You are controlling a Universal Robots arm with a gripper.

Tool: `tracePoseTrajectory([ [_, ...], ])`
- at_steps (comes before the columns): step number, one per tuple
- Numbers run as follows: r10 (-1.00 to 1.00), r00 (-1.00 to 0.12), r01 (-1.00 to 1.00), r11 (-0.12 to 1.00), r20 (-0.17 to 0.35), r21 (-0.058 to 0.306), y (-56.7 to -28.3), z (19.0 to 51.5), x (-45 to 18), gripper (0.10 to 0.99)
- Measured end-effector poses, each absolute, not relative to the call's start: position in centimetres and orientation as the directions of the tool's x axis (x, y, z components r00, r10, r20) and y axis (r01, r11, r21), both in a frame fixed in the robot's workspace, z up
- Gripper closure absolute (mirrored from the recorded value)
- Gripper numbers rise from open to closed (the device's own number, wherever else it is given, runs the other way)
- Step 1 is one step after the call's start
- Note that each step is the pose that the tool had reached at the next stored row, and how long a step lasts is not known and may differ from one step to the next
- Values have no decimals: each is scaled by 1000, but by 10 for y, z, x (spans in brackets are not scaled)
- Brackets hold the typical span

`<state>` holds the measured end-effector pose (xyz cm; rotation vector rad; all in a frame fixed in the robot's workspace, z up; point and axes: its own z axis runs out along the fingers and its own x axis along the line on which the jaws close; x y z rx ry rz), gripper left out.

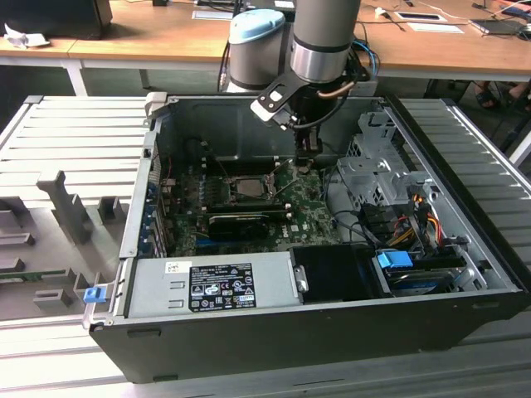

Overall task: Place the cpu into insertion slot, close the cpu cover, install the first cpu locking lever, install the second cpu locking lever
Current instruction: 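Close the cpu cover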

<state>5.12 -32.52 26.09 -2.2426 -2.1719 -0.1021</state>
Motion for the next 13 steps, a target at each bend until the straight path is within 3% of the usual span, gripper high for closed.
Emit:
tracePoseTrajectory([
  [5,998,30,999,-32,58,25,-325,253,65,980],
  [9,998,32,999,-30,60,-29,-325,250,64,980],
  [13,998,30,999,-28,60,-29,-325,250,57,980],
])
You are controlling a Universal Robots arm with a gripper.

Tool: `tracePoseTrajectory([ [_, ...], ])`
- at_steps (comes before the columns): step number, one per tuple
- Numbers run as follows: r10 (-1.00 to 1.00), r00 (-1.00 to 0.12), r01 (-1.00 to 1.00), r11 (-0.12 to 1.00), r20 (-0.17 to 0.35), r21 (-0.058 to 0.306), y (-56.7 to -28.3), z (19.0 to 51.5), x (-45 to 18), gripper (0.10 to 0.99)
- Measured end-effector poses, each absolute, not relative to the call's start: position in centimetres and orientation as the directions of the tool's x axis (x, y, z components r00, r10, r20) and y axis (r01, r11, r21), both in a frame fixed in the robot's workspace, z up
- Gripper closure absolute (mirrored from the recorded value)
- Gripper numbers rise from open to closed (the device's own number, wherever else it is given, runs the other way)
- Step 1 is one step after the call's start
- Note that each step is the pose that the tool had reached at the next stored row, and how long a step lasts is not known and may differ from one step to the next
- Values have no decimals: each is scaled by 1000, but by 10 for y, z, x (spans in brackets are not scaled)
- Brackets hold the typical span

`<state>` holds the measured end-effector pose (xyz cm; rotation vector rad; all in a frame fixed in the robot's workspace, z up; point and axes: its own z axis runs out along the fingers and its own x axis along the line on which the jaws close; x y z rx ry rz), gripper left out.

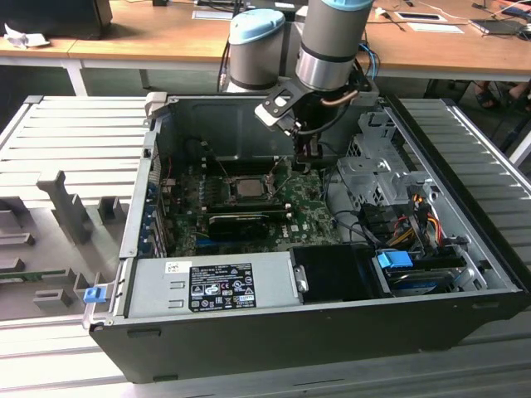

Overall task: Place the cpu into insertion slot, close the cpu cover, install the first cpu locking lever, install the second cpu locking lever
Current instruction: 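Close the cpu cover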

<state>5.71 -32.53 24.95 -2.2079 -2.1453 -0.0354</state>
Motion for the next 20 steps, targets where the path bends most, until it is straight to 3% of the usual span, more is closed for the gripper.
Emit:
tracePoseTrajectory([
  [20,998,28,999,-26,61,-29,-326,248,10,980],
])
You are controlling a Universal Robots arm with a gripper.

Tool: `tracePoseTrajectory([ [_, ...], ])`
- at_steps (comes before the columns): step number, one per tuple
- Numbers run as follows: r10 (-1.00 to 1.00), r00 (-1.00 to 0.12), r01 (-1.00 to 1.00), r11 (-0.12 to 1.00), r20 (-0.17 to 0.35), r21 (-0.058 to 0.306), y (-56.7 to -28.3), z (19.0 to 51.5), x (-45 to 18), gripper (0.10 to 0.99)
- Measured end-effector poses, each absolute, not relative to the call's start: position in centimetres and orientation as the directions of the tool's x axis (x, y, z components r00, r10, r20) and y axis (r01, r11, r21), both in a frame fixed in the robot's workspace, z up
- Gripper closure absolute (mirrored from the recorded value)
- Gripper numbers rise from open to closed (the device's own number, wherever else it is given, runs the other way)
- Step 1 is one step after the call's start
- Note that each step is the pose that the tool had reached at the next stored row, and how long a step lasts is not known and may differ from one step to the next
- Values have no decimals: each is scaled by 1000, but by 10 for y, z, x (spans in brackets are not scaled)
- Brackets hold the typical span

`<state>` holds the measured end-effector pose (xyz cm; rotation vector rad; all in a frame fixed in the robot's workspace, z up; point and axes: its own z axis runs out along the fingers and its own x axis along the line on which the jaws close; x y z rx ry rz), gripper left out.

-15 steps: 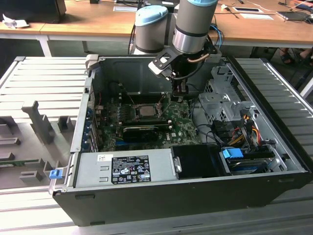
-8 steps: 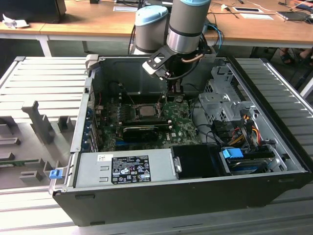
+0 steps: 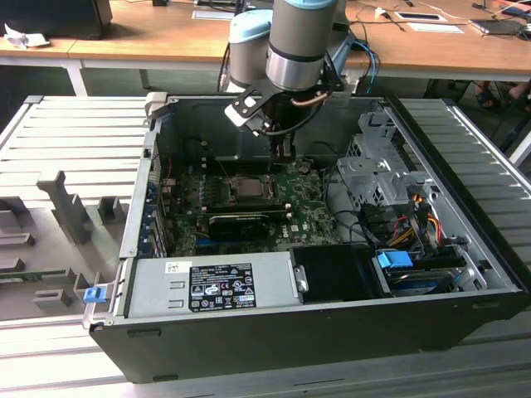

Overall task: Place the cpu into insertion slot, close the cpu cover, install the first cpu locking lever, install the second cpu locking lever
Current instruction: 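Close the cpu cover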

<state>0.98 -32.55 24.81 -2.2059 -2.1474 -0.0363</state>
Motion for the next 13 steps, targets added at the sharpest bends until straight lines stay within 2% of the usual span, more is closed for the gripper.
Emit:
tracePoseTrajectory([
  [13,998,-12,1000,13,61,-22,-326,231,-17,980],
])
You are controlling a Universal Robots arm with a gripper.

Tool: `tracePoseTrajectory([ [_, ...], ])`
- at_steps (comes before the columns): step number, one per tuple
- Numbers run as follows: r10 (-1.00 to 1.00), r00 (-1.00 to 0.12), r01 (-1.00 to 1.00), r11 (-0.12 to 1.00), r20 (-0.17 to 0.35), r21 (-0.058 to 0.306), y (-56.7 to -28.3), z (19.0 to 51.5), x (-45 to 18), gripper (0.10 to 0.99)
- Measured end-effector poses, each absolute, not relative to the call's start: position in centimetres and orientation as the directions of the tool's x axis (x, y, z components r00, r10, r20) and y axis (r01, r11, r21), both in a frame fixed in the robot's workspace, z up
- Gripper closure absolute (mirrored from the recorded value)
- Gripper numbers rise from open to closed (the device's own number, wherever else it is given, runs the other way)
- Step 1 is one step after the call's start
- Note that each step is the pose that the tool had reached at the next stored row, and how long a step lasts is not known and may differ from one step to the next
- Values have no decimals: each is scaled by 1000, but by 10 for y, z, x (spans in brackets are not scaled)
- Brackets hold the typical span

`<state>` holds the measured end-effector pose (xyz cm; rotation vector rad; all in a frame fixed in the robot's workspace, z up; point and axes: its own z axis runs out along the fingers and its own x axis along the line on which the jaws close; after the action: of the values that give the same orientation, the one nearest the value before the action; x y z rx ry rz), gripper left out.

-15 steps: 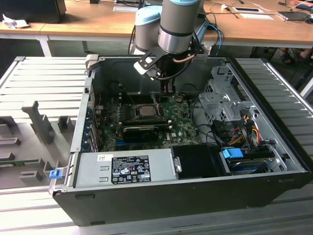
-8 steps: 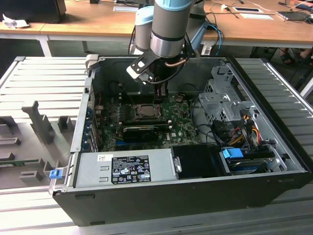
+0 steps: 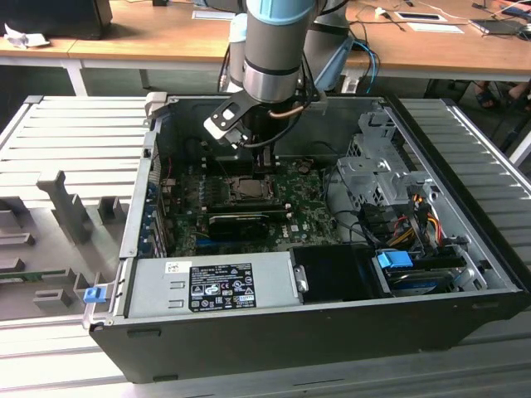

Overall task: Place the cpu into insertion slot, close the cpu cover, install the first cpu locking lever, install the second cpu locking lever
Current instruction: 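Close the cpu cover, then install the first cpu locking lever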

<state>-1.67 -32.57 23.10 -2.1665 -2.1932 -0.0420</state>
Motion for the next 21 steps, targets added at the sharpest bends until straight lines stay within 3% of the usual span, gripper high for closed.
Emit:
tracePoseTrajectory([
  [5,998,-27,1000,27,63,4,-326,228,-23,980],
  [21,997,-32,999,32,64,5,-326,231,-42,980],
])
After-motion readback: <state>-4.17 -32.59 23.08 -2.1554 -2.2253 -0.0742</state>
